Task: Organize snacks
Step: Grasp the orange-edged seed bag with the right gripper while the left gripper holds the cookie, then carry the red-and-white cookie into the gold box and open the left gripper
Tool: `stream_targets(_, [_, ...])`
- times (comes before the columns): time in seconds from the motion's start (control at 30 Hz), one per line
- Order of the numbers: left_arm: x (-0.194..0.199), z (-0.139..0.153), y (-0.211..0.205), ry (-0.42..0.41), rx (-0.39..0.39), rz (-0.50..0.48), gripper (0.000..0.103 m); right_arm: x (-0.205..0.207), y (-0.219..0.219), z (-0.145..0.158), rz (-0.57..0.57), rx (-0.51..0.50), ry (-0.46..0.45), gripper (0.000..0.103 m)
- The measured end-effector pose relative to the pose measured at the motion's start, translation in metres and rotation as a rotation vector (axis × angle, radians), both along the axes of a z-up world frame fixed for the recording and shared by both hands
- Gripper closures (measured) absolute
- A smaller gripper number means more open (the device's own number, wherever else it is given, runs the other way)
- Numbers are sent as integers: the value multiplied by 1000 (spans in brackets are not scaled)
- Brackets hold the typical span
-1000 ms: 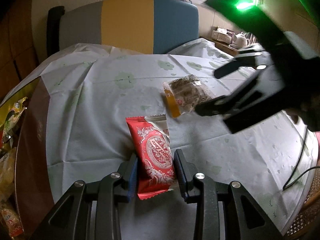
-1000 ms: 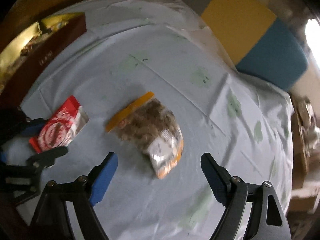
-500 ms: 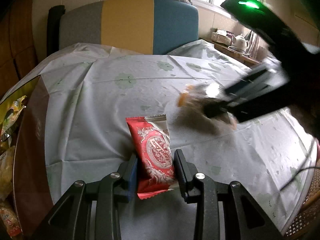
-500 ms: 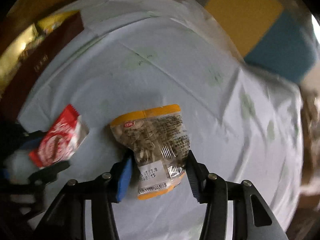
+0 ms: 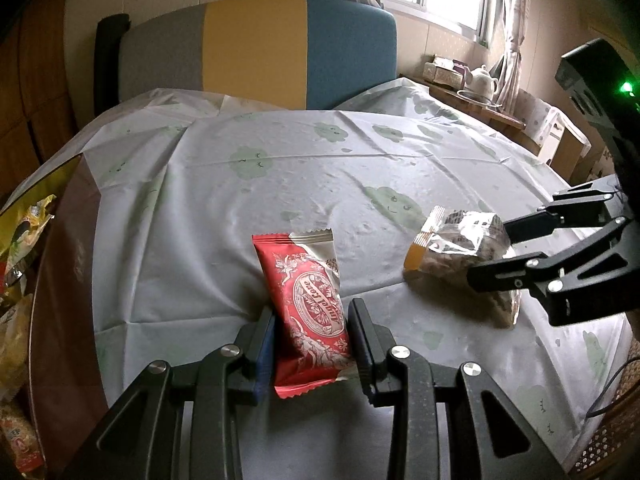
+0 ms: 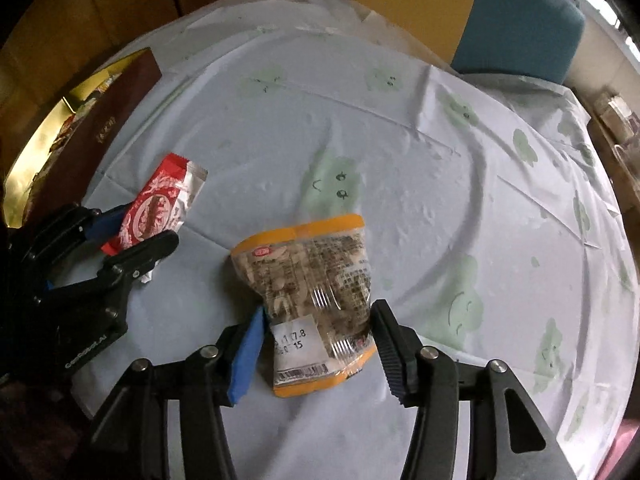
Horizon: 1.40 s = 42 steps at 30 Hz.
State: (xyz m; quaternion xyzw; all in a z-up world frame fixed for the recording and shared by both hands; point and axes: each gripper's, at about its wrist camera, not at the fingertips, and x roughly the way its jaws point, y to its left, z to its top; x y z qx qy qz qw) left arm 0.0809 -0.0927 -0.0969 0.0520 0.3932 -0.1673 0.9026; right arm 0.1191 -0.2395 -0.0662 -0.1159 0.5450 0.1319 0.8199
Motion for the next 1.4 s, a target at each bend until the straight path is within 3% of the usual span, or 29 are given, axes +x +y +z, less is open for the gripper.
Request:
stream_targets(0.3, [-1, 0, -3, -6, 18, 1, 68, 3, 8, -1, 25, -26, -42, 37])
stream_targets(0.37, [-1, 0, -3, -7, 21, 2, 68, 0, 12, -3, 36, -57, -52, 39])
stream_targets(0.4, [0, 0, -3, -7, 21, 2, 68, -1, 14, -7, 39, -86, -51, 49])
stream_targets(0.53, [-1, 0, -5, -8, 26, 3, 68, -9, 23, -11, 68, -141, -62, 50])
stream_targets(1.2, [2, 3, -8, 18, 54, 0, 70, -11, 25, -11, 70, -155, -61, 49])
stream_targets(1.4, [1, 19, -1, 54, 13, 15, 71, -14, 27, -11, 83, -166, -71, 49])
